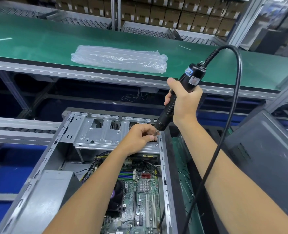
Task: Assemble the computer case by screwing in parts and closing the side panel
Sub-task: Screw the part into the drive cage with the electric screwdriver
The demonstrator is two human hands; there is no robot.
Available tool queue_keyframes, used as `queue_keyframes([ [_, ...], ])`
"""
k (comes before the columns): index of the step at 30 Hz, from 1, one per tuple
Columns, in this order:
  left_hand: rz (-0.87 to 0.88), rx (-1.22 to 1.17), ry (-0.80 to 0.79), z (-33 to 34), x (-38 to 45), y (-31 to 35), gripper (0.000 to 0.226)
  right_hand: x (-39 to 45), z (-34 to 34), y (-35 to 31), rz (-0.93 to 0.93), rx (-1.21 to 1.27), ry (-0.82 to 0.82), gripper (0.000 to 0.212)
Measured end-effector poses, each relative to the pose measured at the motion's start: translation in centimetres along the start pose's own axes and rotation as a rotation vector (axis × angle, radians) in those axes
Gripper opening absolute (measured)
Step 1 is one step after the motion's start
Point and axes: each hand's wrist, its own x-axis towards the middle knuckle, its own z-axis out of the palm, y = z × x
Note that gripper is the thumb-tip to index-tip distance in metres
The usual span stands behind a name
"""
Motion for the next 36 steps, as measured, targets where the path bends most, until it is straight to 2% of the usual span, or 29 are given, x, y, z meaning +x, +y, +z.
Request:
queue_keyframes([
  [3,0.021,0.035,-0.031,0.2,0.1,-0.2,0.038,-0.1,-0.2,0.1,-0.011,-0.050,-0.068,0.024],
  [7,0.032,0.116,-0.041,0.0,0.2,-0.1,0.023,-0.3,-0.2,0.2,-0.025,-0.101,-0.149,0.024],
  [9,0.034,0.100,-0.009,-0.1,0.1,0.1,0.018,-0.5,-0.3,0.4,-0.021,-0.111,-0.178,0.028],
  [12,0.016,0.095,0.057,-0.1,0.1,0.0,0.024,-0.9,-0.4,0.7,-0.023,-0.128,-0.217,0.028],
  [15,0.001,0.152,0.020,0.0,0.2,0.1,0.017,-1.1,-0.8,1.1,-0.031,-0.147,-0.216,0.027],
  [21,0.028,0.213,-0.024,0.0,0.2,0.1,0.026,-1.2,-1.1,1.6,-0.034,-0.167,-0.190,0.027],
  [27,0.009,0.291,-0.048,0.1,0.4,-0.1,0.017,-1.1,-1.1,1.8,-0.040,-0.156,-0.175,0.027],
  [36,-0.001,0.358,-0.067,0.2,0.6,-0.5,0.021,-1.7,-1.2,1.9,-0.067,-0.178,-0.190,0.024],
])
